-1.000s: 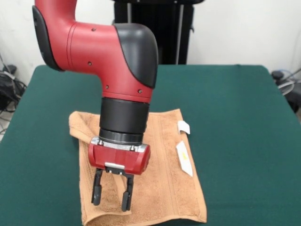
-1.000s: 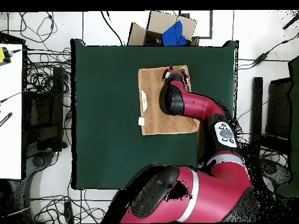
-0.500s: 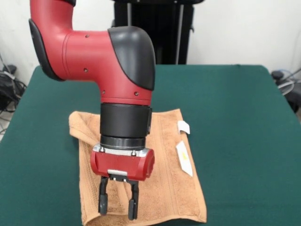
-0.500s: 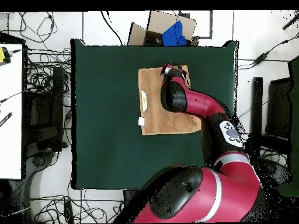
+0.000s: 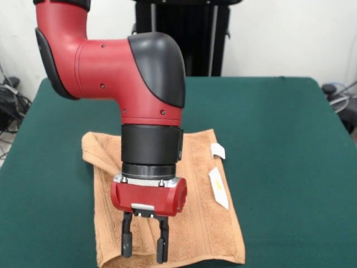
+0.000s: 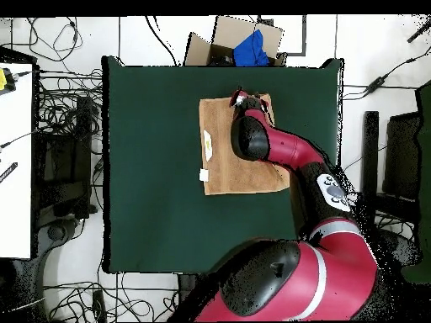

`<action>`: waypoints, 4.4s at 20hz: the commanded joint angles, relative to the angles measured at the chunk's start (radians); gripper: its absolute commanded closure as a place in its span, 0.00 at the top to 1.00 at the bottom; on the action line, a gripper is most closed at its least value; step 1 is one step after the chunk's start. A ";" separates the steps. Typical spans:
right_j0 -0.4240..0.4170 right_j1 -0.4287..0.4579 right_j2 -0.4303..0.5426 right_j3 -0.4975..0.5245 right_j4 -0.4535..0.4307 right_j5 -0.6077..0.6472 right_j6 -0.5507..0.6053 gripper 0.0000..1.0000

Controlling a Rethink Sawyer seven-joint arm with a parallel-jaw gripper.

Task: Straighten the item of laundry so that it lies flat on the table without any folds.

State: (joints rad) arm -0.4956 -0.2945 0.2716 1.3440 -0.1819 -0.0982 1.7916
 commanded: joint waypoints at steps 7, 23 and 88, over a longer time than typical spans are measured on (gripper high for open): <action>0.056 0.006 0.017 0.064 -0.010 0.203 0.065 1.00; 0.094 -0.001 -0.066 0.088 -0.020 0.191 0.098 1.00; 0.000 0.046 -0.052 0.029 -0.130 0.206 0.003 1.00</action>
State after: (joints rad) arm -0.4867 -0.3284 0.1989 1.3756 -0.2390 0.0305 1.7916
